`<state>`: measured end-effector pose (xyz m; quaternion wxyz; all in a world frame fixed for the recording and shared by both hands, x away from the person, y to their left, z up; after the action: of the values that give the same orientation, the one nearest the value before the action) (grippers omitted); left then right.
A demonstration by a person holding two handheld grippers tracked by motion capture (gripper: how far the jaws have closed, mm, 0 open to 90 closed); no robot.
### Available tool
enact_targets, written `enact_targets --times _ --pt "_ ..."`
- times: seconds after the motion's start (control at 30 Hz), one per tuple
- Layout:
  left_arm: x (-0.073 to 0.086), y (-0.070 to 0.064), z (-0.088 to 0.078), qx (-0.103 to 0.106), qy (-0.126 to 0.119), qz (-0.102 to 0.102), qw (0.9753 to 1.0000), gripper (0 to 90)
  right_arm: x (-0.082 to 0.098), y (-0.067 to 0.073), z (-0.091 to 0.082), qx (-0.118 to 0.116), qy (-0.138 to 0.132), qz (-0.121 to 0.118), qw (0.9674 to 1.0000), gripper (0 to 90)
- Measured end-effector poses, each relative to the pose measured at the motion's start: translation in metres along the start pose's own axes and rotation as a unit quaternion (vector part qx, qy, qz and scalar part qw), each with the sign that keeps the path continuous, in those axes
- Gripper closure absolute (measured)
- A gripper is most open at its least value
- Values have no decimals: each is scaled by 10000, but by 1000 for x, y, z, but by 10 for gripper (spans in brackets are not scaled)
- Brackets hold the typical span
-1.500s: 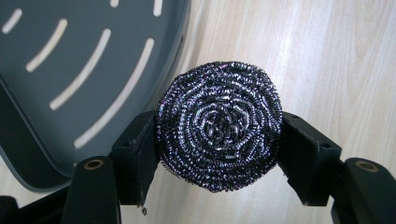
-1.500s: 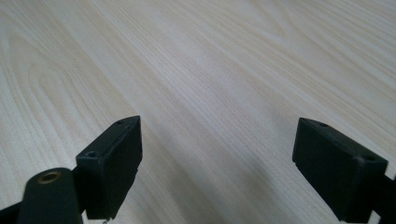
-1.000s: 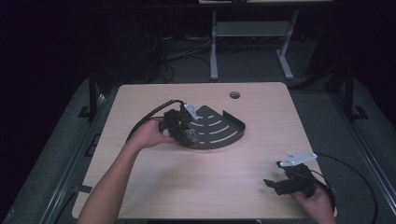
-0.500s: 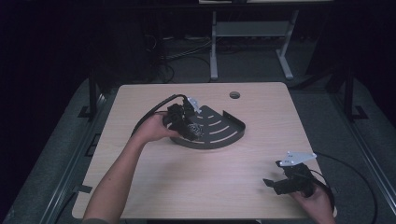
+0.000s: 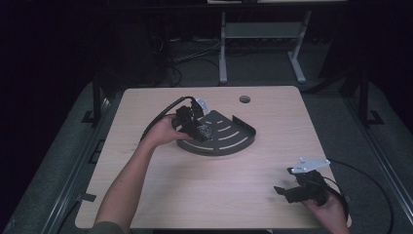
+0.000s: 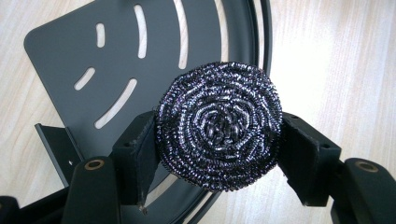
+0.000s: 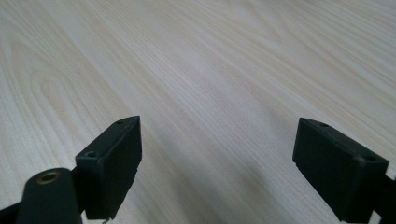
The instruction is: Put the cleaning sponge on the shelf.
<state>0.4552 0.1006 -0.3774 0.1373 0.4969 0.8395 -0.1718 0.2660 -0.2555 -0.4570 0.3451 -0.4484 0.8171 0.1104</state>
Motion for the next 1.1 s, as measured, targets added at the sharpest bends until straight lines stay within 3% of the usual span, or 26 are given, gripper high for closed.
enact_targets --times 0.27,0.33,0.43,0.77,1.1 --pt "-5 6 2 -13 61 -70 10000 337 0 0 1 -36 -16 -2 10000 151" --pt "-9 5 0 -53 70 -1 10000 337 -1 0 1 -47 -6 5 10000 150" --pt "-15 5 -2 -30 -76 -8 10000 337 -1 0 2 -70 -7 8 10000 150" --pt "-20 14 16 61 131 -63 9999 336 2 0 0 -73 -6 80 9999 150" --pt "-19 19 29 28 94 -223 9997 332 2 2 -1 -81 -48 90 9999 150"
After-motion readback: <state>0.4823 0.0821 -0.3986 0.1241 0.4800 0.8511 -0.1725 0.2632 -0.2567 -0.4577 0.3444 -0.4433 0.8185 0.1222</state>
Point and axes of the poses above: each handheld gripper's, and its own axes: z roughly forward along the jaws, x roughly out of its underside, y roughly to its left, the point moved 1 cm from there along z, roughly forward along the jaws, and after that the axes turned 12 degrees about -z, right-handed, at the moved point
